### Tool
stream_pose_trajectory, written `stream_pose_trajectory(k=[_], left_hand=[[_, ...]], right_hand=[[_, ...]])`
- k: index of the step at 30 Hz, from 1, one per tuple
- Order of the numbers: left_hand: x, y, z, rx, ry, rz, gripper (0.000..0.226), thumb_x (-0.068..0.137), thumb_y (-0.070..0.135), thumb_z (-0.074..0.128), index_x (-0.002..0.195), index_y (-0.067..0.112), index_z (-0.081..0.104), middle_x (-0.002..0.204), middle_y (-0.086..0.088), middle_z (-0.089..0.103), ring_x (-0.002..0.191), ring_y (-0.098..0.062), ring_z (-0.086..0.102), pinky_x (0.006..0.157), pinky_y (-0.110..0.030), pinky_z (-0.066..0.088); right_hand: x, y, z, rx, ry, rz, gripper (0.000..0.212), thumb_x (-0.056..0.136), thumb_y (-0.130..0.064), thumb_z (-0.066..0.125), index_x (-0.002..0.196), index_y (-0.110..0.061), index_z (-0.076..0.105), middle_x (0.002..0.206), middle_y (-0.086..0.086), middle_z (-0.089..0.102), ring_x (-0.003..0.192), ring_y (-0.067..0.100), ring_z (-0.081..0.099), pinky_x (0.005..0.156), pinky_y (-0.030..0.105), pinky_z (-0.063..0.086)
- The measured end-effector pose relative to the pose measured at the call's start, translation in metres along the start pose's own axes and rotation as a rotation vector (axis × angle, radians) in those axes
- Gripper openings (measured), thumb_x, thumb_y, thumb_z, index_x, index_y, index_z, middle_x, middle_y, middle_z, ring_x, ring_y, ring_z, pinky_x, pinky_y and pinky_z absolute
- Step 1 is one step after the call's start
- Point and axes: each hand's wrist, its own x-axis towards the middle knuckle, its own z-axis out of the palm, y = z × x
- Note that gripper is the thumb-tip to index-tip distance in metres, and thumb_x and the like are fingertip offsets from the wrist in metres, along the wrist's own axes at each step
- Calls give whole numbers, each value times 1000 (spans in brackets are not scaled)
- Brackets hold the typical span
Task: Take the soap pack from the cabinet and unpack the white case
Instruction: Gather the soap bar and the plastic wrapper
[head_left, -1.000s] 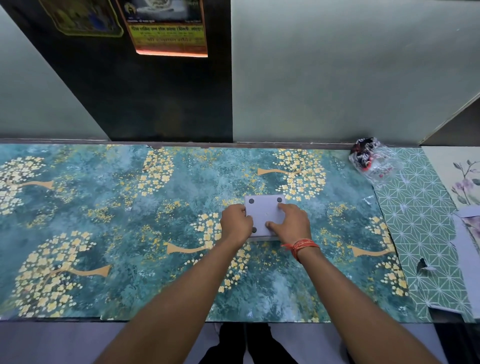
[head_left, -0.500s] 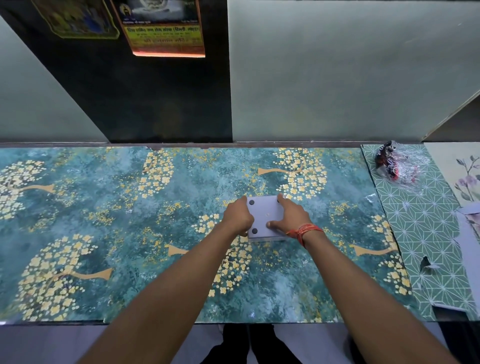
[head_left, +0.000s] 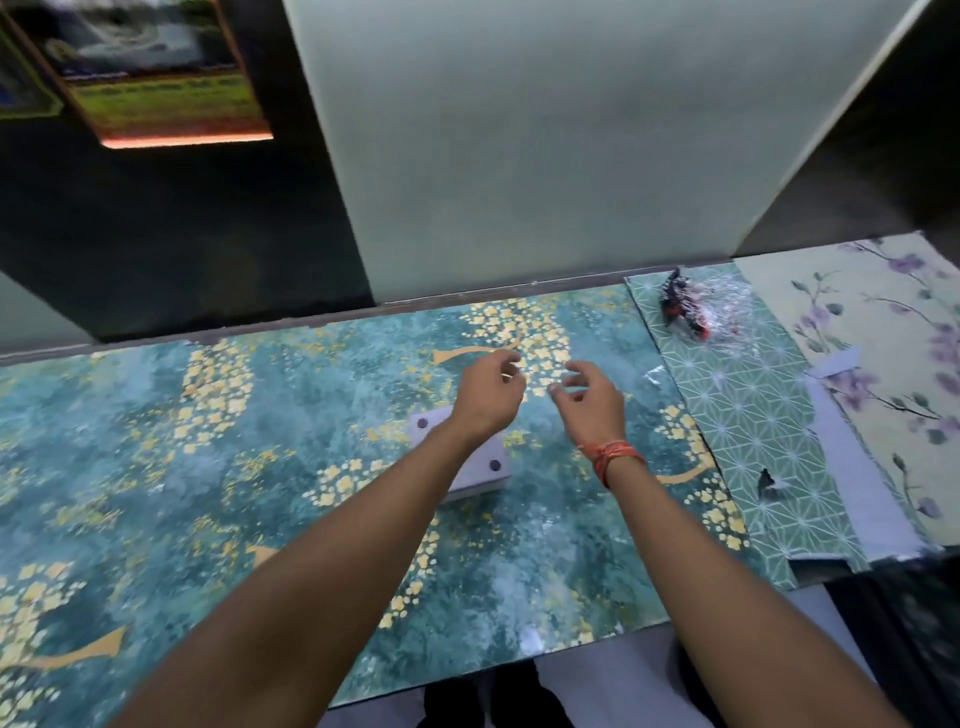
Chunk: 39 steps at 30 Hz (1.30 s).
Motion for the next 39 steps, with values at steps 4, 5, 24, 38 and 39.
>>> stream_pose_trajectory(k=[4,5,24,38,39], left_hand=[[26,41,51,-100,-33,8,33,94,14,54,126,8,62,114,-12,67,99,-29,64,81,-31,49],[34,48,63,-103,-34,15,33,94,15,54,126,9,61,113,-12,67,97,-32,65,79,-33,50],[173,66,222,-236,-160,-13,51,92,7,44,142,11,41,94,-19,61,50,-14,42,43,-21,30],[115,64,133,-777,-47,-329,8,94,5,50,99,7,55,77,-13,66,61,-24,64,51,-30,57],[108,58,118,-811,-4,-363,9,94,2,48,97,8,54,78,-15,65,62,-26,64,51,-32,59]], right_hand=[[34,23,-50,23,173,15,29,84,-14,67,112,-9,64,103,13,70,83,22,65,85,44,55],[42,30,-59,23,187,25,30,84,-14,67,113,-9,64,104,13,69,86,24,66,85,44,55],[197,132,-89,-583,314,44,55,90,-13,59,139,-16,35,123,13,61,122,33,47,101,55,32],[117,74,-56,-273,94,-510,24,87,-5,55,104,-12,70,99,9,67,95,28,58,91,49,46],[105,66,-50,-260,88,-526,22,87,-6,56,104,-11,70,101,9,68,98,28,59,94,49,45]])
